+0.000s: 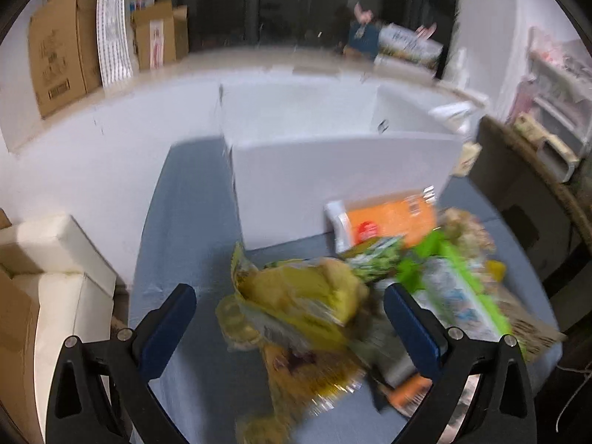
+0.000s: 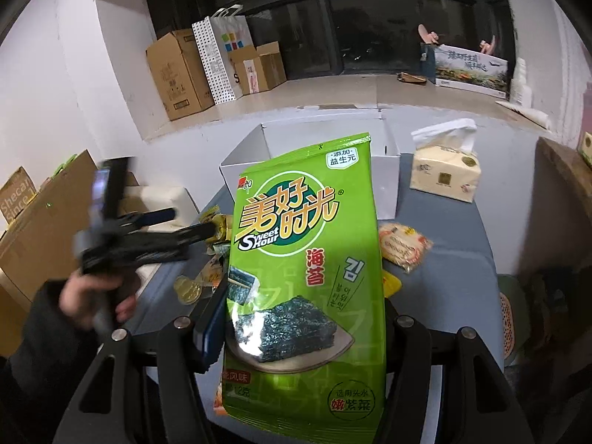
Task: Organize snacks
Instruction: 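Grasp green seaweed bag with right tool while left tool grasps yellow chip bag, drop both in box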
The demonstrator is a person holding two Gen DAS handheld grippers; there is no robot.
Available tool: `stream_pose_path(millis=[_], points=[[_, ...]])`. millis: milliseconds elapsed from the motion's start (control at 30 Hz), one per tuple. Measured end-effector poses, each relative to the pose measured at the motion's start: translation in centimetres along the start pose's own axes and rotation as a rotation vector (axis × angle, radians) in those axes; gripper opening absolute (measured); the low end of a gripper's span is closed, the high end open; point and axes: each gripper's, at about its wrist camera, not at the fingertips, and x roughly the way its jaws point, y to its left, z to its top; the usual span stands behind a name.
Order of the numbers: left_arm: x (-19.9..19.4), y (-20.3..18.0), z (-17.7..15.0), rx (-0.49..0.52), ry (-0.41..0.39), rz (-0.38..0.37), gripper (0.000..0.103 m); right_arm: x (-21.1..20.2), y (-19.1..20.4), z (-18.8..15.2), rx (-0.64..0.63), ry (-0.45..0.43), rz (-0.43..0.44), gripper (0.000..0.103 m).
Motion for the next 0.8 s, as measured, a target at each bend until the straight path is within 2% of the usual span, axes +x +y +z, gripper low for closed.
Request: stream_pose_path(millis=[67, 100, 133, 200, 333, 467, 633, 800], points=[[1.4, 0.3, 0.2, -0.007, 0.019, -0.008, 0.1, -0.3, -0.2, -0.3, 0.003, -0.002, -0.001, 0.065], [1.8, 0.4, 0.3, -0.014, 0.024, -0.02, 0.076, -0.4, -0.3, -0.4, 0.003, -0.002, -0.003, 0.065], [2.1, 0.5, 0.3, -0.021, 0.033, -0.043, 0.068, -0.3, -0.4, -0.4, 0.006, -0.002, -0.003, 0.065], [2.3, 0.3, 0.3, -0.007, 0.036, -0.031, 0.064, -0.1, -0.6, -0.6, 0.017, 0.003, -0.001, 0.065], [0.3, -0.2, -0.1, 0.011, -0.023, -0.026, 0.061, 0.1, -0.5, -0.9, 0.024, 0.007, 0.006, 0.066], [-4.6, -0.2, -0.5, -0.02, -0.149, -0.07, 0.059, 0.4, -0.5, -1.0, 0.022, 0.006, 0.013, 0.066], [-9.9, -1.2, -0.6, -0.01, -0.283, -0.115, 0.059, 1.6, -0.7, -0.4, 0.04, 0.01, 0.034, 0.066], [-11.6, -1.9, 1.8, 0.006, -0.35, -0.122, 0.059, 3.6, -1.0, 2.1, 0.04, 0.004, 0.053, 0.066]])
